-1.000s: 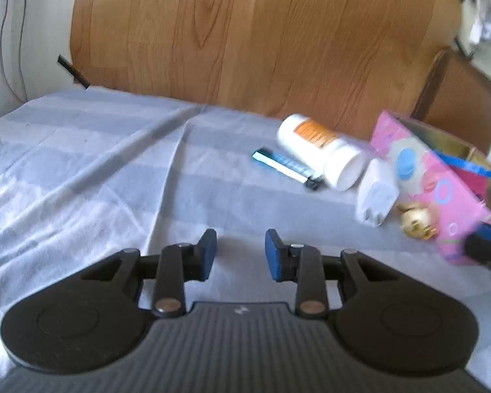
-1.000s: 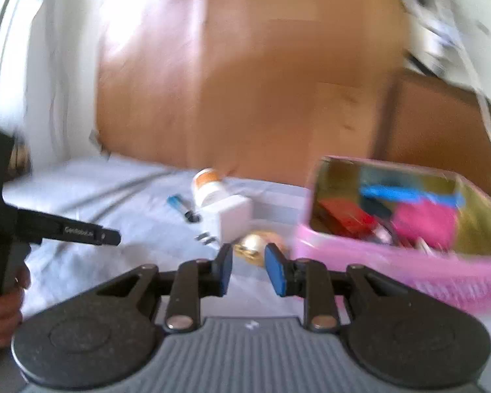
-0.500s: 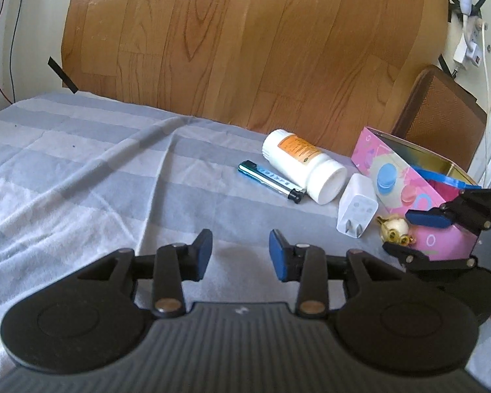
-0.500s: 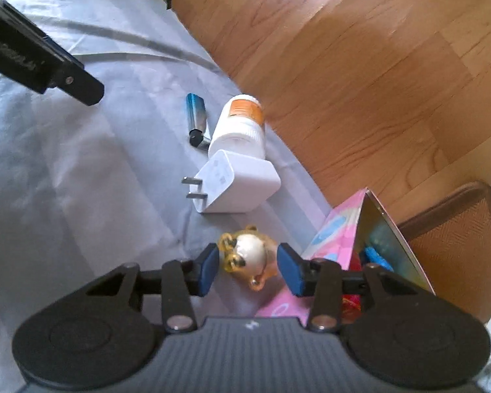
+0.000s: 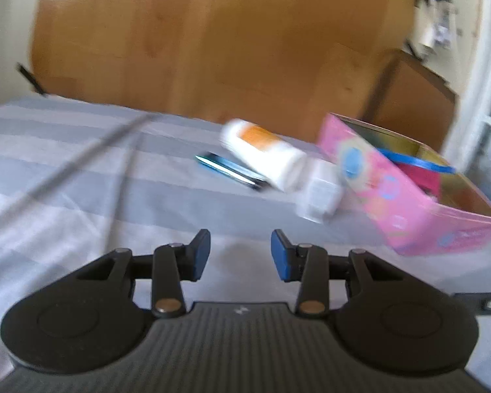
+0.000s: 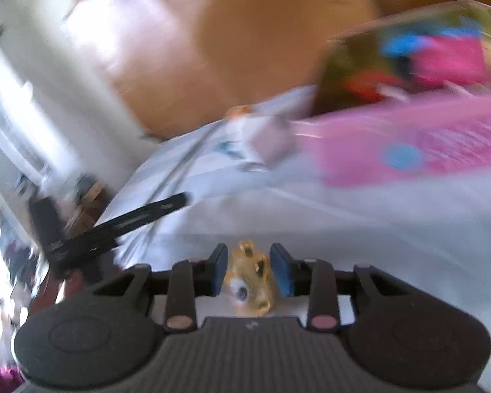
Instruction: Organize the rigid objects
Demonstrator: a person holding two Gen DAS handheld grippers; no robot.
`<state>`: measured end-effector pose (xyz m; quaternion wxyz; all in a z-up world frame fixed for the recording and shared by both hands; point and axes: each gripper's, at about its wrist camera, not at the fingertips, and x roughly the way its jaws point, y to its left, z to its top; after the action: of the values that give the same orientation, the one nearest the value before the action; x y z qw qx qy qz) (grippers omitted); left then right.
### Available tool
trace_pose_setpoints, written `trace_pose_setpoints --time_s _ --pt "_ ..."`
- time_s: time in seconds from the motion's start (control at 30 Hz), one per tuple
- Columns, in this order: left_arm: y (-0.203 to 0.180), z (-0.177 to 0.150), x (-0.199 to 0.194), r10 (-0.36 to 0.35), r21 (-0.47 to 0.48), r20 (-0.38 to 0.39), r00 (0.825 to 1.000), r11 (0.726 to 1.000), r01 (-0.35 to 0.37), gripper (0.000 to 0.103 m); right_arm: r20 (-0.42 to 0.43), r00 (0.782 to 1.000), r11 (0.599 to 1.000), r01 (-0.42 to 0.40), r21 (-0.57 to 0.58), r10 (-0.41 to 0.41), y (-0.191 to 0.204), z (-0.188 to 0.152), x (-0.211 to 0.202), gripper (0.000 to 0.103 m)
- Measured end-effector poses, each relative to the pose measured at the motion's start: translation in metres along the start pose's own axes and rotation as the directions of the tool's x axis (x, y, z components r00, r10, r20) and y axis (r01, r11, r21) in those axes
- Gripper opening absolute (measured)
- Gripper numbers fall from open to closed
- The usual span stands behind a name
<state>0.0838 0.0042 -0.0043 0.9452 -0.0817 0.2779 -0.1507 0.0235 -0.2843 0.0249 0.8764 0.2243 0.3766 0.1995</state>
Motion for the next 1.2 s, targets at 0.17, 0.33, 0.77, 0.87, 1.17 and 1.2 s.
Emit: trace_pose_setpoints --time_s 0.17,0.33,0.77,0.87,1.17,1.2 --pt "-0.044 -0.006 -0.004 -0.217 0.009 -0.083 0.973 0.976 0.219 0.043 0.121 0.978 0.985 0.17 0.006 -0.169 -0.023 -0.022 -0.044 0.037" --pt "-0.071 -0.013 -0.004 -0.362 -0.018 -0.179 0.915 0.931 0.365 0.043 0.19 0.967 0.961 0.206 -0.187 -0.17 0.004 -0.041 -0.059 0.043" --pt "-0.086 -0.025 -0.006 -0.433 -0.048 -0.28 0.857 0.898 0.438 0.043 0.124 0.981 0.898 0.188 -0.397 -0.151 0.043 -0.059 -0.017 0.054" --pt "-0.092 -0.029 0.005 -0.424 -0.042 -0.316 0.849 0.9 0.434 0.04 0.115 0.978 0.887 0.205 -0.414 -0.172 0.041 -0.059 -0.009 0.053" --pt "-0.121 0.026 -0.002 -0.439 0.081 -0.191 0.878 0.884 0.46 0.035 0.298 0.94 0.865 0.285 -0.412 -0.168 0.047 -0.031 -0.018 0.039" --pt "-0.127 0.035 -0.001 -0.437 0.099 -0.174 0.883 0.884 0.457 0.035 0.333 0.927 0.858 0.305 -0.412 -0.169 0.049 -0.024 -0.02 0.039"
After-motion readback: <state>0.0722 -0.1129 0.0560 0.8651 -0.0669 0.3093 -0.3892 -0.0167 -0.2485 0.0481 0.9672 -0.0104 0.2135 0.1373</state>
